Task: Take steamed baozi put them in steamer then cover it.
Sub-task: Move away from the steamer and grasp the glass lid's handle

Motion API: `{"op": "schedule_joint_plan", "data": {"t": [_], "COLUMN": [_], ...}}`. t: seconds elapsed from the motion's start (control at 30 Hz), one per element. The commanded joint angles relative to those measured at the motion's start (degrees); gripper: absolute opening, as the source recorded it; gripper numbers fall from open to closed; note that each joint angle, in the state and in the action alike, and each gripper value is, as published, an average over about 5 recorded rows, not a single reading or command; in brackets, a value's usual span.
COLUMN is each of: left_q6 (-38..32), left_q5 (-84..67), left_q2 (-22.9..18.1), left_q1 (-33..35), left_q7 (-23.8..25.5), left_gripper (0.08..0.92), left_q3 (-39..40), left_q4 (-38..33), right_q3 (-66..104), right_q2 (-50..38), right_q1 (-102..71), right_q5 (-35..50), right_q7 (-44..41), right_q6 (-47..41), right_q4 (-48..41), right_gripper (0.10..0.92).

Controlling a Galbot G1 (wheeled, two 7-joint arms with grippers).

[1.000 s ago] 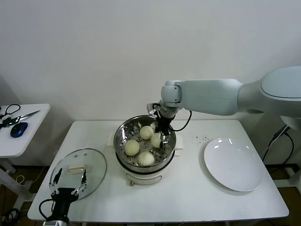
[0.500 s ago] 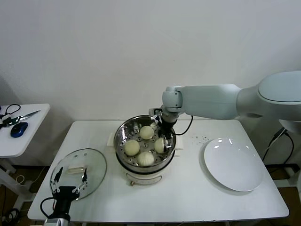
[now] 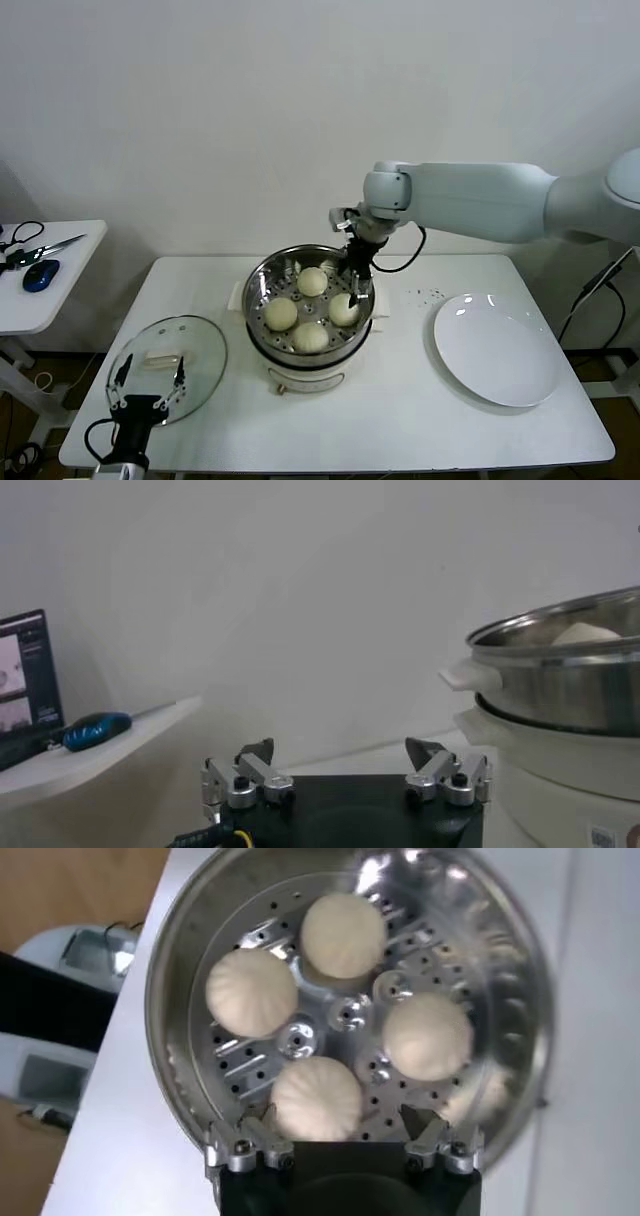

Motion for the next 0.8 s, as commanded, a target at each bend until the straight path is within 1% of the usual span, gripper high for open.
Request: {"op": "schedule_joint_plan", "data": {"t": [0.03, 0.23, 0.33, 0.43, 0.6, 0.7, 0.8], "left_q6": [-0.1, -0.8, -0.9, -0.7, -0.2, 0.3, 1.2], "left_q5": [-0.1, -0.4, -0.2, 0.8, 3.7, 6.7, 11.9], "left_q2": [0.1, 0.4, 0.5, 0.2, -0.1, -0.3, -0.3], "left_q1": [0.0, 0.2, 0.1, 0.0, 0.2, 0.4, 0.9], "left_q7": [-0.1, 0.0, 0.2, 0.4, 1.0, 1.4, 3.5], "left_gripper": [0.823, 0.823, 0.823, 0.823, 0.823, 0.823, 0.823], "left_q3": [-0.5, -1.1, -1.1, -1.2, -2.1, -2.9, -3.7], "left_q4": [0.1, 0.0, -0.3, -0.7, -1.2, -1.7, -2.6], "right_q3": [7.0, 18.7, 29.5, 42.4, 68.3, 82.5, 91.5], "right_q2": [-18.8, -32.3, -36.5, -39.5, -39.9, -37.7, -35.0], "right_q1": [-3.1, -15.7, -26.8, -40.4, -66.0, -79.3, -87.6], "right_q5": [5.5, 5.6, 3.9, 1.7, -1.8, -4.3, -5.7], "right_q7": [22.5, 32.7, 37.7, 40.5, 42.0, 42.4, 43.0], "right_q6": [16.8, 21.4, 25.7, 27.7, 28.7, 28.6, 28.0], "right_q4": [7.3, 14.4, 15.9, 17.2, 18.2, 18.8, 19.5], "right_gripper": [0.823, 0.823, 0.823, 0.823, 0.823, 0.823, 0.823]}}
